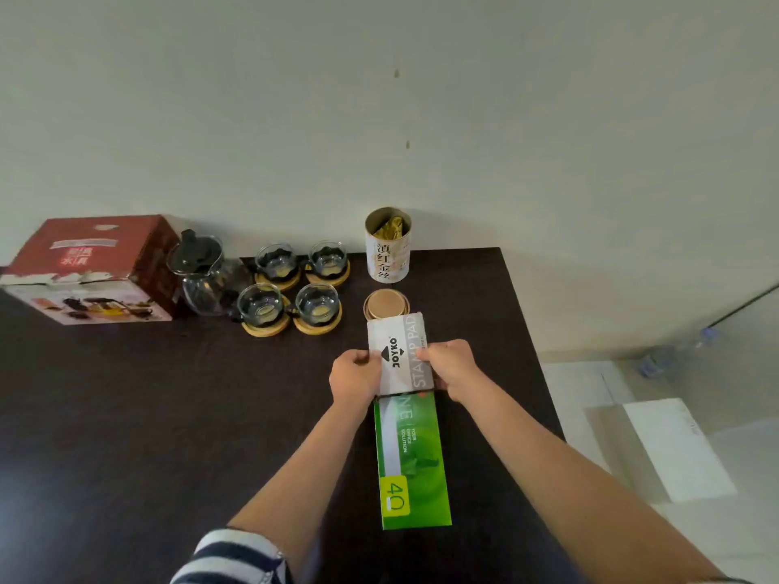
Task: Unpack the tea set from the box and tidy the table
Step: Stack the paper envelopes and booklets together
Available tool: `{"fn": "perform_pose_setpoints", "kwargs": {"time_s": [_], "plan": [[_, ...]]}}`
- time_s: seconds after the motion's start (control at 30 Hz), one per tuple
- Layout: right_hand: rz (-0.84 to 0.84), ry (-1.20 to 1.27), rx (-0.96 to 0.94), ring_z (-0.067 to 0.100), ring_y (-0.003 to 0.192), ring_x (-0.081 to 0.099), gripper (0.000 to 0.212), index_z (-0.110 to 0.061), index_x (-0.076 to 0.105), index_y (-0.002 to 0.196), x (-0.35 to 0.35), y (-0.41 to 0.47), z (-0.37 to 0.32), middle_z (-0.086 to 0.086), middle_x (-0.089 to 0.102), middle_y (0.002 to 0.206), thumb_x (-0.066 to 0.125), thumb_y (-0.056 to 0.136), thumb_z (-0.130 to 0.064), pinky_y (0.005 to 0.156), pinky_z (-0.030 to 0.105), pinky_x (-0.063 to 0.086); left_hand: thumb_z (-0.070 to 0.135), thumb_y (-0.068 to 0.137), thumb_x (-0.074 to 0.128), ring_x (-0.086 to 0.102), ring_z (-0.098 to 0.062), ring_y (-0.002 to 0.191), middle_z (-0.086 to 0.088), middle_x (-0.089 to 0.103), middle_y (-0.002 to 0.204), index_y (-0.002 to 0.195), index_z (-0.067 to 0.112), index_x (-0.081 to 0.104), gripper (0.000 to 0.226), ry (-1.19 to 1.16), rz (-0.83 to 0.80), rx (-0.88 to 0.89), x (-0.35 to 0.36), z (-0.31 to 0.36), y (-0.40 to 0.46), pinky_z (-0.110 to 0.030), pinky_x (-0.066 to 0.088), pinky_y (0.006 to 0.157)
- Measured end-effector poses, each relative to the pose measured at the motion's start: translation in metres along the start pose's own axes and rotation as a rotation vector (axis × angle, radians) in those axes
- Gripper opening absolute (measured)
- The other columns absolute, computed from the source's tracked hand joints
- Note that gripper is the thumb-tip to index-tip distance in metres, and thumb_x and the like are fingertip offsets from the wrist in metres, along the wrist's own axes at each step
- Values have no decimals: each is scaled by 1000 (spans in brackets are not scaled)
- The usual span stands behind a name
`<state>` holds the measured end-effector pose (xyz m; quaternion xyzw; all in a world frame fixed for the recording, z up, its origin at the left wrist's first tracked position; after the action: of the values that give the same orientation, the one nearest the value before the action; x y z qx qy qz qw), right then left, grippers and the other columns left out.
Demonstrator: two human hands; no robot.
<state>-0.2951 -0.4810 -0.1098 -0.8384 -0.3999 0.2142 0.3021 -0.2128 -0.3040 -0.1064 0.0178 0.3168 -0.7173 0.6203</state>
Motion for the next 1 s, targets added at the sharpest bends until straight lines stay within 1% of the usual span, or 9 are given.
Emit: {"fn": "perform_pose_setpoints", "kwargs": {"time_s": [0.1,0.23,0.37,0.47,0.57,0.67,0.77,0.9,1.0], "plan": [[35,30,-43,30,79,72,20,2,67,96,-31,19,-34,19,72,90,68,77,0,73,51,59,30,87,61,64,-22,89,0,67,82,85,14,69,18,8,-21,86,34,47,7,-32,49,80],[91,44,-88,29,78,72,11,1,68,88,-64,53,-76,18,72,86,68,77,2,74,49,59,28,90,57,62,-22,89,-3,67,87,91,14,69,19,26,-100,99,81,91,28,-33,50,82],[142,-7,-155,28,74,71,7,5,70,80,-81,99,-112,17,72,81,68,75,0,74,48,59,18,90,54,63,-20,84,-2,67,87,87,13,65,12,66,-165,178,122,125,60,-36,52,79],[174,-85,-190,30,76,71,15,9,69,84,-90,131,-132,19,72,82,67,76,-3,73,45,57,20,88,57,65,-22,84,-3,69,86,90,12,69,14,85,-179,154,145,134,91,-38,54,79],[184,-166,-218,30,76,71,20,9,70,81,-93,159,-142,20,72,83,68,71,-8,69,44,57,18,86,59,64,-22,82,-5,69,87,91,11,68,13,113,-167,156,160,140,114,-31,50,69],[186,-249,-228,27,72,70,22,10,69,82,-94,182,-146,22,71,85,69,70,-9,64,36,55,15,84,59,61,-21,78,-3,65,81,85,11,63,6,170,-153,175,170,145,130,-27,43,65],[185,-318,-238,33,82,70,22,9,69,84,-93,193,-148,22,71,86,65,72,-8,64,35,54,14,84,59,55,-20,75,-1,60,77,76,16,55,9,255,-142,201,177,148,138,-26,41,66],[165,-354,-216,28,82,70,18,5,71,86,-92,204,-141,16,72,86,65,77,-9,72,39,56,17,83,58,58,-26,85,-10,65,86,82,5,61,12,330,-142,205,187,144,148,-32,47,73],[172,-323,-226,29,84,70,19,5,71,89,-92,207,-138,16,72,87,65,78,-9,78,43,57,17,81,57,61,-29,90,-13,66,88,83,5,64,14,294,-119,158,191,136,154,-41,53,78]]}}
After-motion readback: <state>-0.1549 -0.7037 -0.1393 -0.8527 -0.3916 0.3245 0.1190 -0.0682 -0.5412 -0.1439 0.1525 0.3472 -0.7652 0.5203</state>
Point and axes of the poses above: each hand's wrist, its own y-axis towards the middle knuckle, its own x-axis out of the palm, z = x × y, the point moved 9 cm from there along y, towards the middle knuckle
